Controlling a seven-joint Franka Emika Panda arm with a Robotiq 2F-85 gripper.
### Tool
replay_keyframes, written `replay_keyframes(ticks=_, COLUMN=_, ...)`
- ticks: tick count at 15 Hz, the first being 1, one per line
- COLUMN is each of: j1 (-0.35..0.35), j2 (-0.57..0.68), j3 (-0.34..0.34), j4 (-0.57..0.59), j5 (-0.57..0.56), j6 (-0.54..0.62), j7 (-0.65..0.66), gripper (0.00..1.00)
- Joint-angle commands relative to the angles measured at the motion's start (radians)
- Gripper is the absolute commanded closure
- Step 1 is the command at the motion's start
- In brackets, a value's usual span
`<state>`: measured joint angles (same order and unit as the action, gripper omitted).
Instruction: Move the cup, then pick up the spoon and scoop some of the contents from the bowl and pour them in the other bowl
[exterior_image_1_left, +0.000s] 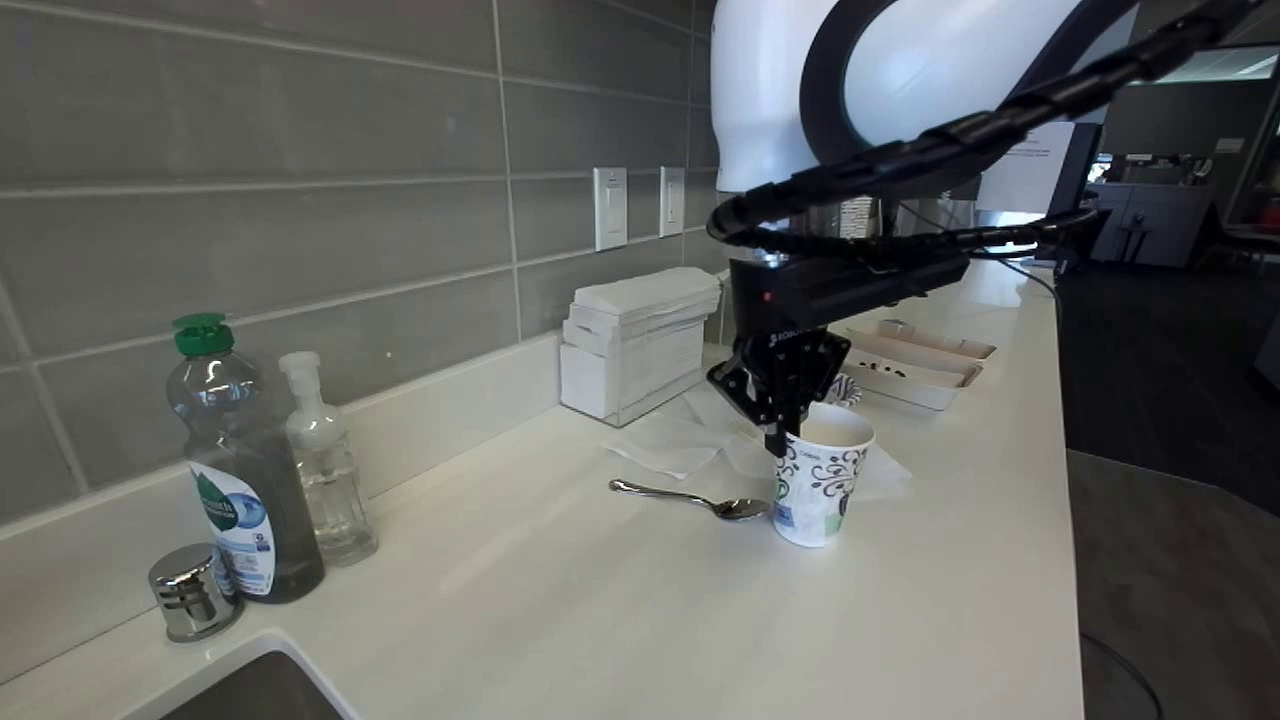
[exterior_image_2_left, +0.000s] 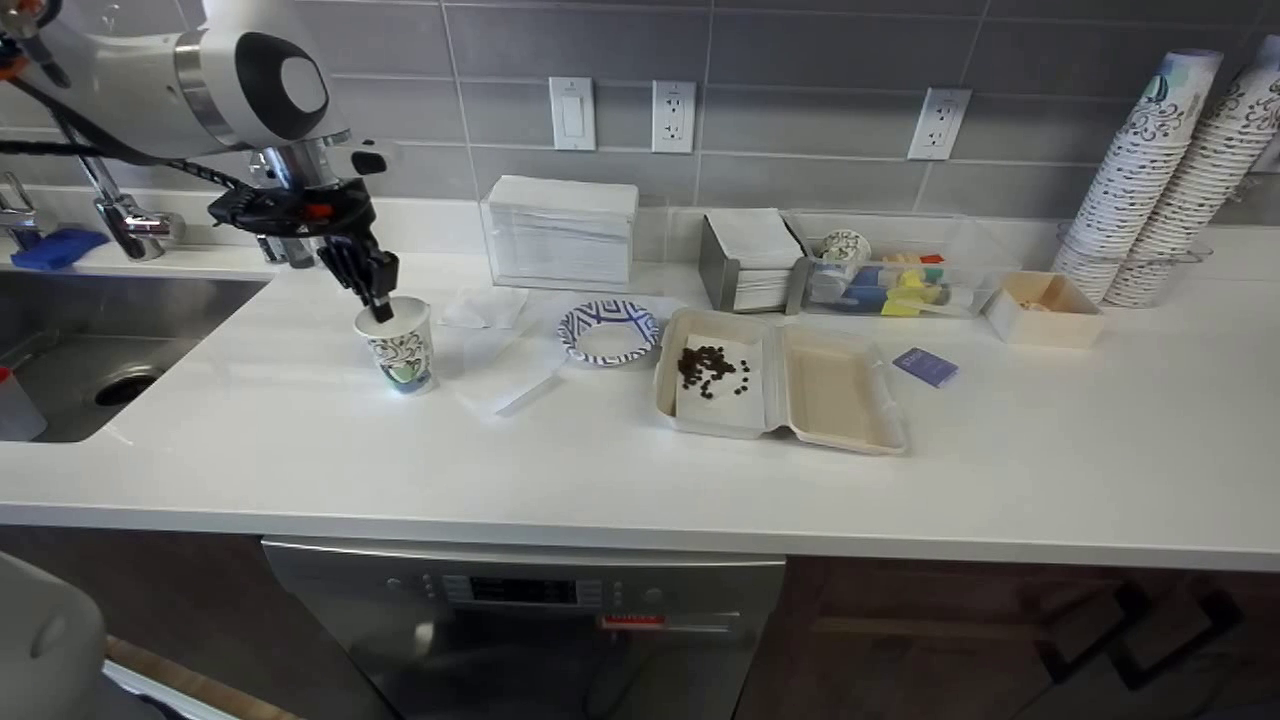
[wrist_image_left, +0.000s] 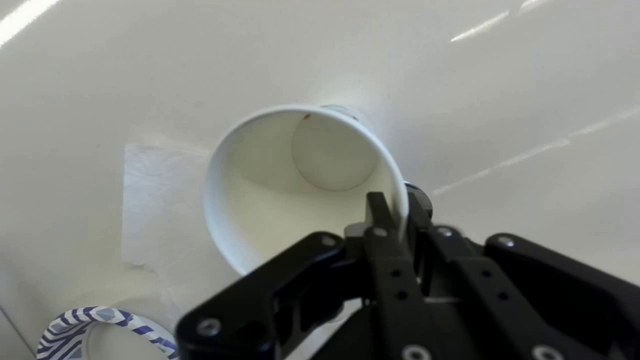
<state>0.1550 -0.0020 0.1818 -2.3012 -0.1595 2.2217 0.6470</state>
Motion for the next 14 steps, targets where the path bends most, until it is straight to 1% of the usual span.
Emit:
replay_keyframes(ticks=1, j1=0.010, j2=-0.068, j3=0.002, j4=-0.051, j5=-0.011, j6=0.004, j7=0.029, gripper=1.00)
replay_keyframes(ticks=4, j1=0.009, j2=-0.118, j3=0.010, j4=-0.066, j5=-0.009, j6=-0.006, j7=0.029, gripper=0.99)
replay_keyframes(ticks=6, j1=0.009, j2=-0.145, j3=0.019, j4=-0.071, j5=-0.001, j6=0.000, j7=0.001, gripper=0.99)
replay_keyframes(ticks=7, j1=0.011, j2=-0.151, j3=0.027, j4=-0.068, j5=-0.019, j6=0.006, j7=-0.016, gripper=0.99)
replay_keyframes(ticks=11, j1=0.027, j2=-0.151, j3=0.058, j4=-0.051, j5=-0.044, j6=0.044, j7=-0.151, gripper=0.99)
replay_keyframes(ticks=14, j1=0.035, j2=-0.133, j3=0.083, j4=-0.038, j5=-0.098, j6=0.084, j7=-0.239, gripper=0.99)
